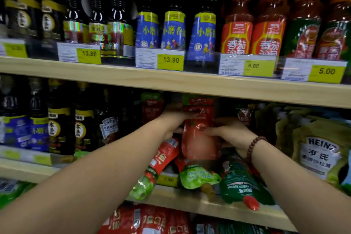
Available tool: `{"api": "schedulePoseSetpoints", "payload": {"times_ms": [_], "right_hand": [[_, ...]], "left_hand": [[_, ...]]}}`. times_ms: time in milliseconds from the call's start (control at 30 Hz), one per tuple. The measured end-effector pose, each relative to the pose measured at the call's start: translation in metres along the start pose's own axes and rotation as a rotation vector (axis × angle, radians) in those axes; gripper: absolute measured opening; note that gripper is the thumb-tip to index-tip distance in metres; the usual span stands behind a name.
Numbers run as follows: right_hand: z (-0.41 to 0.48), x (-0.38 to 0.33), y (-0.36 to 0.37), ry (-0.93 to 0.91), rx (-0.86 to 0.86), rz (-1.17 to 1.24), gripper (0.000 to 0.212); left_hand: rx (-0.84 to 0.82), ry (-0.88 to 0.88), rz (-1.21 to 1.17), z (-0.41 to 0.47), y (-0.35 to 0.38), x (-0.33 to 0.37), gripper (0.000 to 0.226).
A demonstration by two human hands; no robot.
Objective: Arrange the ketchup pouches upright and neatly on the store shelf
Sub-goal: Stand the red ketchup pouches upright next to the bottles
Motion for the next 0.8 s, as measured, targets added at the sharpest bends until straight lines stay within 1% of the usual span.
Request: {"api": "schedulePoseSetpoints", "payload": {"times_ms": [100, 167, 233, 267, 367, 433, 533, 667, 800], "right_hand": [[0.001, -0.006, 0.011, -0.005, -0.009, -0.031, 0.021], [0.001, -0.007, 0.018, 0.007, -0.006, -0.054, 0.023], [0.0, -0.006, 0.027, 0.031, -0.007, -0.045, 0.026], [0.0, -0.005, 0.031, 0.043, -0.001, -0.029, 0.027], [0.003, -0.001, 0.039, 0.065, 0.066, 0.039, 0.034], [0.006, -0.002, 0.045, 0.066, 0.125, 0.076, 0.041], [0.011, -0.007, 0.058, 0.062, 0.169, 0.129, 0.04], [0.016, -0.009, 0.068, 0.048, 0.184, 0.18, 0.042], [0.025, -0.004, 0.073, 0.021, 0.186, 0.201, 0.034]], "left_hand": [[-0.021, -0.01, -0.008, -0.007, -0.013, -0.005, 0.041], [-0.033, 0.024, 0.053, -0.013, -0.027, -0.009, 0.037], [-0.007, 0.079, 0.22, -0.023, -0.046, -0.016, 0.031], [0.005, 0.1, 0.327, -0.029, -0.056, -0.022, 0.032], [-0.036, 0.129, 0.636, -0.046, -0.078, -0.048, 0.053], [-0.1, 0.131, 0.759, -0.059, -0.088, -0.066, 0.057], [-0.125, 0.109, 0.762, -0.073, -0.094, -0.082, 0.053], [-0.123, 0.072, 0.784, -0.077, -0.095, -0.082, 0.051], [-0.145, 0.069, 0.781, -0.08, -0.097, -0.081, 0.053]]}}
Point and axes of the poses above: each hand's wrist, its own z-axis towards the middle knuckle, its own y-axis out of the palm, x = y × z, the point moved 3 cm from there along z, towards the middle knuckle, and after that the axes turned 15 degrees about z, right-handed, at the moved point
